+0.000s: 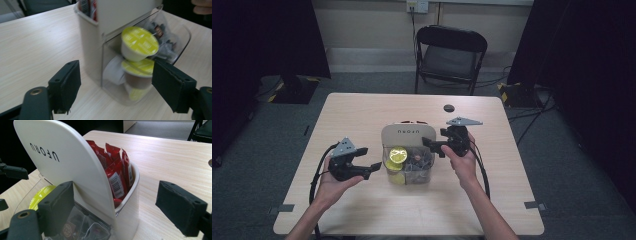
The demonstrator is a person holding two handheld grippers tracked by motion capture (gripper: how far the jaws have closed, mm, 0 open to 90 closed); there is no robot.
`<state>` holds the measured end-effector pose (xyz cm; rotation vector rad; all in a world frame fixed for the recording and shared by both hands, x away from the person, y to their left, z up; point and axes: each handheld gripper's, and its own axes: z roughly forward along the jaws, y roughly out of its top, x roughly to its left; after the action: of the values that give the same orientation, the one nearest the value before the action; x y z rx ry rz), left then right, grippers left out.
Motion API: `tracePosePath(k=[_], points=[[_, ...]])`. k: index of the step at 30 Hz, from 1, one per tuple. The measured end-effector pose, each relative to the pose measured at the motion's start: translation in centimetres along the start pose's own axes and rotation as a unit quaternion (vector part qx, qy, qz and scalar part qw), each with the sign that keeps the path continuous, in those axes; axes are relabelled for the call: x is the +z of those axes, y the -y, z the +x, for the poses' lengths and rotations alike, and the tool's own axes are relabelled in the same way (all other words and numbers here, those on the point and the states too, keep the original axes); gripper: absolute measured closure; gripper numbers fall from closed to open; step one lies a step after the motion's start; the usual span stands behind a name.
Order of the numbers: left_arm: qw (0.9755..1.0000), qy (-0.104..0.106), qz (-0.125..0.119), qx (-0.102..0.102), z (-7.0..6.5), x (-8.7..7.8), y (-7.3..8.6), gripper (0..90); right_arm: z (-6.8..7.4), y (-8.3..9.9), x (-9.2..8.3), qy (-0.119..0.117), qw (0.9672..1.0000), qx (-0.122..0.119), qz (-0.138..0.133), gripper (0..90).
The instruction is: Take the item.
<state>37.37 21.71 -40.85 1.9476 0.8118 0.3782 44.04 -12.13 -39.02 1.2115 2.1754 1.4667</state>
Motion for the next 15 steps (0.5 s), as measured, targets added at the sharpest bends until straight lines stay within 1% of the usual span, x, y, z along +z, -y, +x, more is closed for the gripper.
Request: tracePosePath(k=[1, 2, 3, 7, 8, 11, 12, 13, 14, 15], points=[[1.0000, 0.002, 0.001, 0.003, -0.1, 0.2, -0.3, 25.9, 0.0, 0.0, 0.0, 0.000, 1.0000, -0.001, -0.001, 14.1], [1.0000, 0.009, -0.001, 0.001, -0.3, 0.4, -0.5, 25.8, 0.0, 0.0, 0.0, 0.000, 1.0000, -0.001, -0.002, 14.1], [0.9999, 0.014, -0.006, 0.004, -0.3, 0.6, -0.8, 25.8, 0.1, 0.0, 0.1, -0.001, 1.0000, -0.003, -0.003, 14.2], [0.9997, 0.021, -0.015, -0.003, -0.6, 1.1, -1.6, 26.0, 0.2, 0.0, 0.2, -0.001, 1.0000, -0.006, -0.003, 14.3], [0.9996, 0.026, -0.014, -0.002, -0.7, 1.4, -1.8, 28.7, 0.2, 0.0, 0.2, 0.000, 1.0000, -0.006, -0.003, 14.3], [0.9995, 0.029, -0.007, 0.001, -0.6, 2.0, -2.5, 28.9, 0.2, 0.0, 0.2, 0.000, 1.0000, -0.006, -0.003, 14.2], [0.9994, 0.033, -0.008, -0.001, -0.6, 2.2, -2.8, 28.9, 0.2, 0.0, 0.2, 0.000, 1.0000, -0.007, -0.003, 14.2], [0.9989, 0.045, -0.013, -0.004, -0.6, 2.5, -3.0, 30.8, 0.3, 0.0, 0.2, 0.000, 1.0000, -0.007, -0.002, 14.3], [0.9986, 0.050, -0.013, -0.004, -0.6, 2.6, -3.2, 32.8, 0.3, 0.0, 0.2, 0.004, 0.9999, -0.012, -0.001, 14.2], [0.9984, 0.056, -0.013, 0.000, -0.7, 2.9, -3.4, 33.2, 0.3, 0.0, 0.2, 0.006, 0.9999, -0.014, 0.000, 14.3]])
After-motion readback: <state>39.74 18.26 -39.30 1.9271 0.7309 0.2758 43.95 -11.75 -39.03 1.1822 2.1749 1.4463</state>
